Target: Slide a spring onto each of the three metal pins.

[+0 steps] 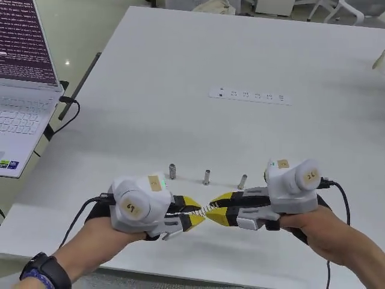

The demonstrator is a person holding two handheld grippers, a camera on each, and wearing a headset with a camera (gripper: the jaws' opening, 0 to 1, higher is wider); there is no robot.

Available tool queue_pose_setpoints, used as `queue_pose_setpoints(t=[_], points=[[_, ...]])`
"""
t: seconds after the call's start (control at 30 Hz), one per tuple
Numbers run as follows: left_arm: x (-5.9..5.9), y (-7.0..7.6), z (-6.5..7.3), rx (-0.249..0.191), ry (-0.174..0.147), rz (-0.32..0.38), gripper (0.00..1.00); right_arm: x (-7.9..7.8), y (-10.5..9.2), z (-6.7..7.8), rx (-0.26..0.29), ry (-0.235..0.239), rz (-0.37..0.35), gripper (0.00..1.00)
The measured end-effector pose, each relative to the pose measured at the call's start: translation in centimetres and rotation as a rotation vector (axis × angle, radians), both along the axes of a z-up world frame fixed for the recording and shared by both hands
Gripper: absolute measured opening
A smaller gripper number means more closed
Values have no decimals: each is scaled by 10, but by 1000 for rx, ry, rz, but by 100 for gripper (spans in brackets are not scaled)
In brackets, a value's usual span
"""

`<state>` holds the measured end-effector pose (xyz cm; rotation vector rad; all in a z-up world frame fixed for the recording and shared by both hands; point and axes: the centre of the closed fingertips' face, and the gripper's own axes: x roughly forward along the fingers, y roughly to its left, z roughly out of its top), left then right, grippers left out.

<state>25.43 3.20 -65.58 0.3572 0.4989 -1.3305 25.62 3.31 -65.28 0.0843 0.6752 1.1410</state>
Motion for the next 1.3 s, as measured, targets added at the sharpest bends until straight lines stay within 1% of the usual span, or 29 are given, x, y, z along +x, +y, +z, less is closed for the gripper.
queue_pose_setpoints(t=[0.13,0.43,0.6,0.73,0.83,1.0,1.17,1.3], points=[[-3,1,0,3,-2,-5,3,-3,2,0,5,9,17,13],[-5,2,0,6,-7,-15,2,-10,12,6,34,27,65,9],[-6,2,-1,10,-8,-19,2,-12,14,7,26,22,75,9],[-6,2,0,8,-10,-15,3,-11,12,6,19,15,74,8],[-5,0,2,-2,-8,-10,3,-11,11,9,22,10,69,8],[-5,-6,5,-16,-9,-6,3,-10,5,12,20,2,68,8],[-6,-11,8,-24,-8,-11,3,-12,1,14,6,-9,74,8],[-5,-14,10,-28,-12,-15,3,-11,-3,16,7,-15,71,8]])
